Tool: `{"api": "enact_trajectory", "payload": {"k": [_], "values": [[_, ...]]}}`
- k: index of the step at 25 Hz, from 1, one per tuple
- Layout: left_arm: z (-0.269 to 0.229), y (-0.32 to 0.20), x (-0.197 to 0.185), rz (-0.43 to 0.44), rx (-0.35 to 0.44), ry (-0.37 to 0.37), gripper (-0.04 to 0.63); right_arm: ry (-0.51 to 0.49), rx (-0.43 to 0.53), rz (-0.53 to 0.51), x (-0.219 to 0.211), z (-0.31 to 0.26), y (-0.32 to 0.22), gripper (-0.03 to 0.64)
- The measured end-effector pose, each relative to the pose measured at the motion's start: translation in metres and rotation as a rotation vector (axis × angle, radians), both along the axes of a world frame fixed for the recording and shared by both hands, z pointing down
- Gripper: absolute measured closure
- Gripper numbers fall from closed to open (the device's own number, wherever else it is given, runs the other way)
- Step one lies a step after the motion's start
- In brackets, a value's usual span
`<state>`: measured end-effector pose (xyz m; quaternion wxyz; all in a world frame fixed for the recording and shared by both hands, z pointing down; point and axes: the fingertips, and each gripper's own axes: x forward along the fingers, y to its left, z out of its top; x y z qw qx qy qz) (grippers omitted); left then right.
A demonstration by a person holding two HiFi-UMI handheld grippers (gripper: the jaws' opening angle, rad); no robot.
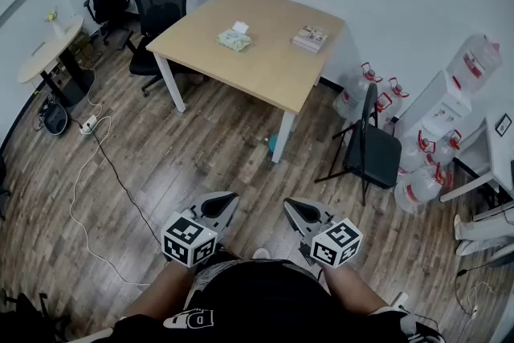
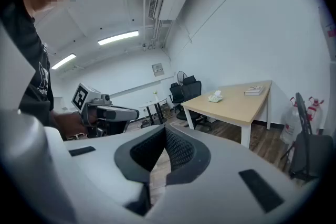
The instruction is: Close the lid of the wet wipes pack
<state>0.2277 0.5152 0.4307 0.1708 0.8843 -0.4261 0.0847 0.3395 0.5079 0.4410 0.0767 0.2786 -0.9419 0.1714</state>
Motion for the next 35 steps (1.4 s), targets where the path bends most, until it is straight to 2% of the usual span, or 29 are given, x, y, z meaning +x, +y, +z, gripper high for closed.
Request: {"api": "enact_trajectory", "payload": {"k": [11,17,29,35], "values": [[-0.002,-0.006,0.010,-0.014,0.000,-0.006,0.578,-0.004,-0.008,-0.018,0.009,0.002,-0.006,0.612],[-0.002,-0.012,0.015,-0.024,-0.034,0.057,0.578,-0.067,-0.011,-0.051,0.008,-0.006,-0.008,0.611],[0.004,-0.025,0.027,-0.046,-0.052,0.021,0.578,-0.063,-0.017,-0.064,0.025,0.001,-0.026,0.611],[0.005,-0.036,0.020,-0.058,-0.060,0.015,0.578,-0.062,-0.047,-0.068,0.017,0.011,-0.039,0.611]]}}
